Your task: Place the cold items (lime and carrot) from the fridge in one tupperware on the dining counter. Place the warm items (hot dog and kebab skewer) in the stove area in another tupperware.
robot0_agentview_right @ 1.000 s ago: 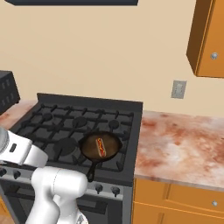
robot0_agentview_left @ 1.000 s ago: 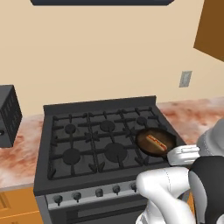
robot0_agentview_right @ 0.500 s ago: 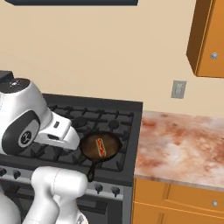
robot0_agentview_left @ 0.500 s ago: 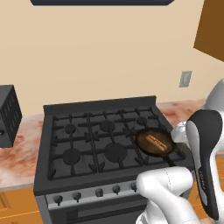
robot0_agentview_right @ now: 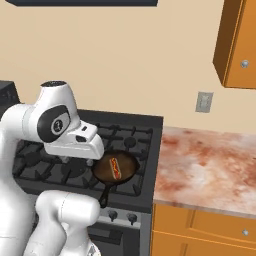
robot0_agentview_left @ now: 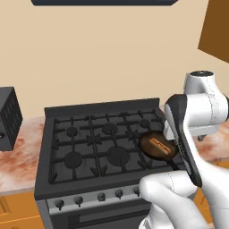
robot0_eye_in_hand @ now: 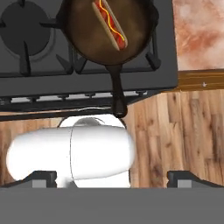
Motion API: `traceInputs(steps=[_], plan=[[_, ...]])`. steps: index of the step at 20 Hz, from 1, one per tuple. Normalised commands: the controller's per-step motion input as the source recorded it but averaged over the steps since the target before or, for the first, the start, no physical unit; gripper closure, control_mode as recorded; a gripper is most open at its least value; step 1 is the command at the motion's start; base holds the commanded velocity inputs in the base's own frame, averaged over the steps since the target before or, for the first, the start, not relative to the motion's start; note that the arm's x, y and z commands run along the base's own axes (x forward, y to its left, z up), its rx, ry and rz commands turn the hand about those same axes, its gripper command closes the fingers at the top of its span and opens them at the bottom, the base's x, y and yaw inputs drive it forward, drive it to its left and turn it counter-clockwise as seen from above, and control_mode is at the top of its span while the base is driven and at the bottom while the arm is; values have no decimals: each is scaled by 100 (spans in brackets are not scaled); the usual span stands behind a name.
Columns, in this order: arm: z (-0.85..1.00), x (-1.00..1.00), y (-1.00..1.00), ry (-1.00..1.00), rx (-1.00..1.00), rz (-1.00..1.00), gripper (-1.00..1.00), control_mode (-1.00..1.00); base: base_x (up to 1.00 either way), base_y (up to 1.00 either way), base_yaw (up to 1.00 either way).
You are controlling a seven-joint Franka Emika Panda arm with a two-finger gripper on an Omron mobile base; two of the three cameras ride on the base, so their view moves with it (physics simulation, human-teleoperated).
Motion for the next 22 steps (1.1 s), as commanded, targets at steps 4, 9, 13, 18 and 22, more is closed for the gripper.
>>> traceInputs(steps=[4,9,13,18,22], plan=[[-44,48,-11,11,-1,11,-100,-100,0,0,0],[-24,23,-12,6,0,11,-100,-100,0,0,0],[-15,24,0,7,0,6,-100,-100,0,0,0],[-27,25,-10,7,0,13,-100,-100,0,0,0],[-33,31,-7,8,0,21,-100,-100,0,0,0]])
